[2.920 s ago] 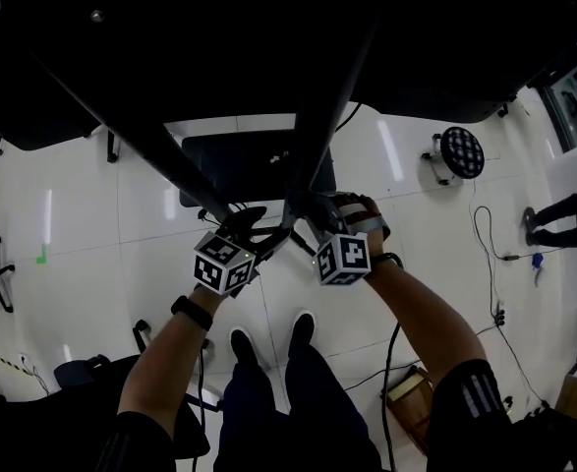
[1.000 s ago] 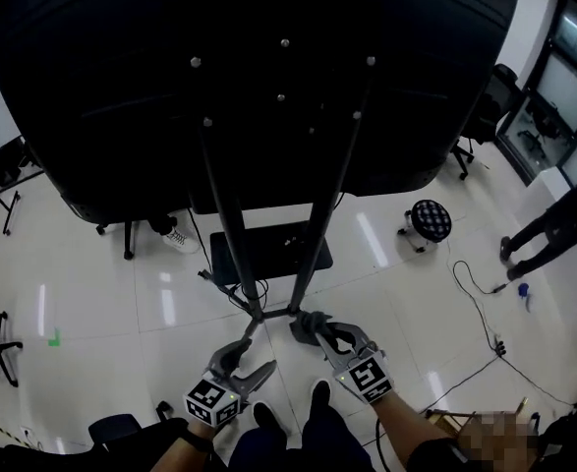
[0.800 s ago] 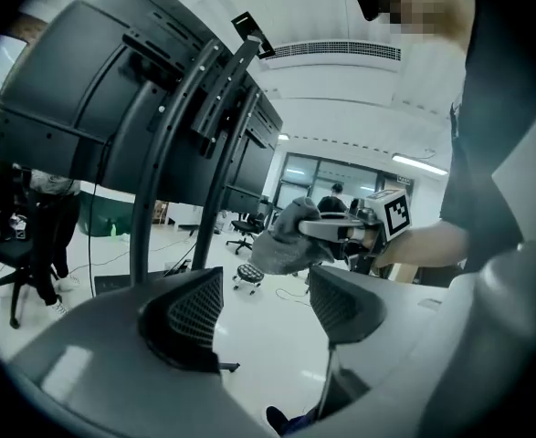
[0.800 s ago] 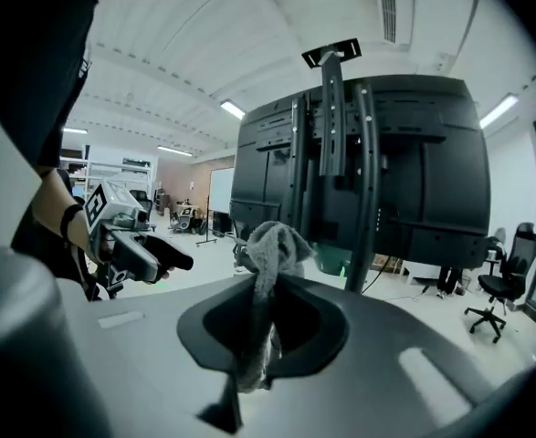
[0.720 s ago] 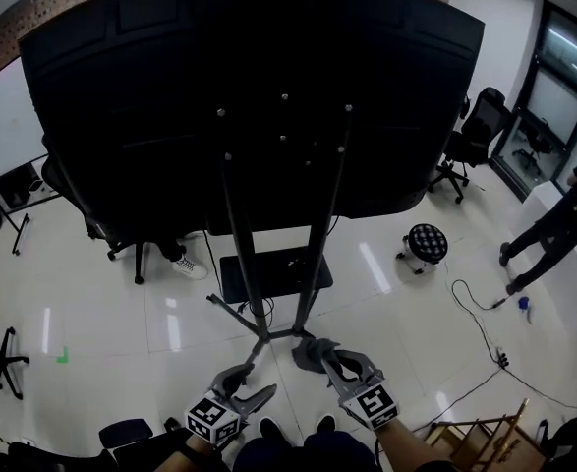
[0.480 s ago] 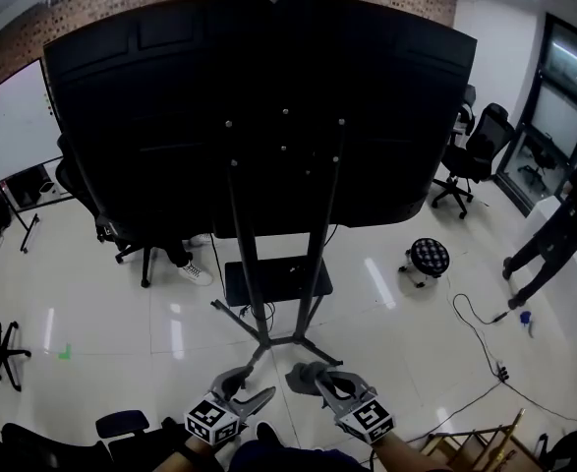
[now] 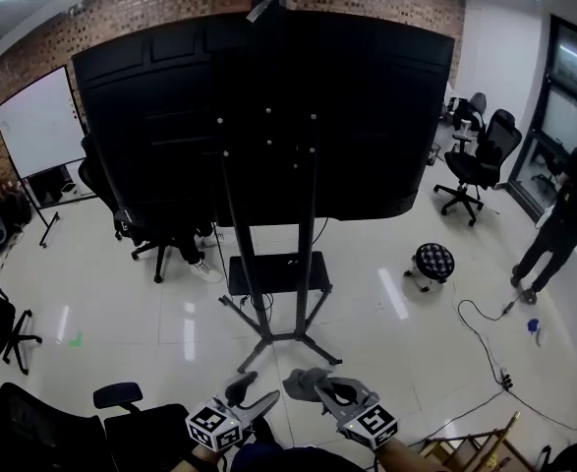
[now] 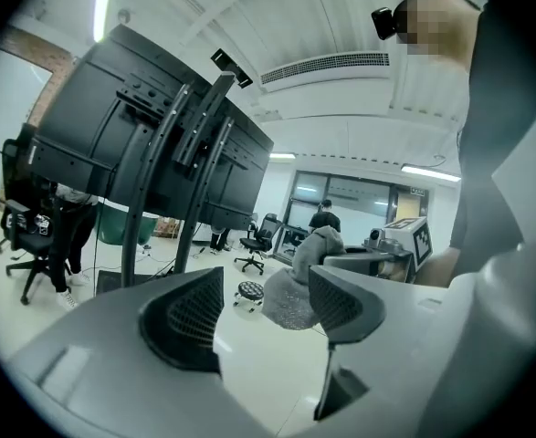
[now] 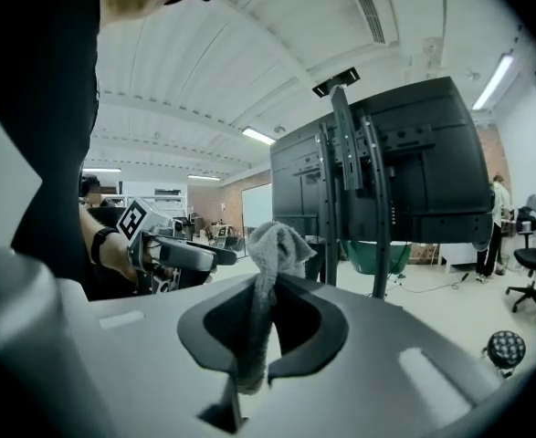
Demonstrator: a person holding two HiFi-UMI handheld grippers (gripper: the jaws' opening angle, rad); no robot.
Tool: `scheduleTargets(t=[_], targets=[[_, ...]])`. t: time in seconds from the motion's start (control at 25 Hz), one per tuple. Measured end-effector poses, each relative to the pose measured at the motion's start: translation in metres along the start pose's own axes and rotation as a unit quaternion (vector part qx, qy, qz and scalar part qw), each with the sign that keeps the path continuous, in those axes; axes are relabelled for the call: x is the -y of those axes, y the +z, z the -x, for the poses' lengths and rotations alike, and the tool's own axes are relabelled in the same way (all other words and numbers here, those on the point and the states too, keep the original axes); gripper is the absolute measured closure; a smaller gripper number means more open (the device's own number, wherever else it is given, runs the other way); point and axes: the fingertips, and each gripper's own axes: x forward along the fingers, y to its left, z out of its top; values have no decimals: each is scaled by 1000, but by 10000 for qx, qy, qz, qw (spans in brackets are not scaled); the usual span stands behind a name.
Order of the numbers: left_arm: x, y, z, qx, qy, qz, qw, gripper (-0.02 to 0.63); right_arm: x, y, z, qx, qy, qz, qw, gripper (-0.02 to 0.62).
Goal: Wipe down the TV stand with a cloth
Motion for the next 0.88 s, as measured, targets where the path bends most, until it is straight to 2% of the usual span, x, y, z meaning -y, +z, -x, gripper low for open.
scheduleTargets(t=[0.32, 0.56, 0.88], targets=[[39, -2, 19, 151, 152, -90, 9997, 289, -15, 7, 34, 226, 199, -192, 9994, 578], [47, -1, 25, 248, 118, -165, 9995, 290, -20, 4, 46, 265, 223, -483, 9982, 578], [46, 10, 37, 308, 206, -270, 9989, 288, -21, 12, 53, 316, 197, -422, 9984, 578]])
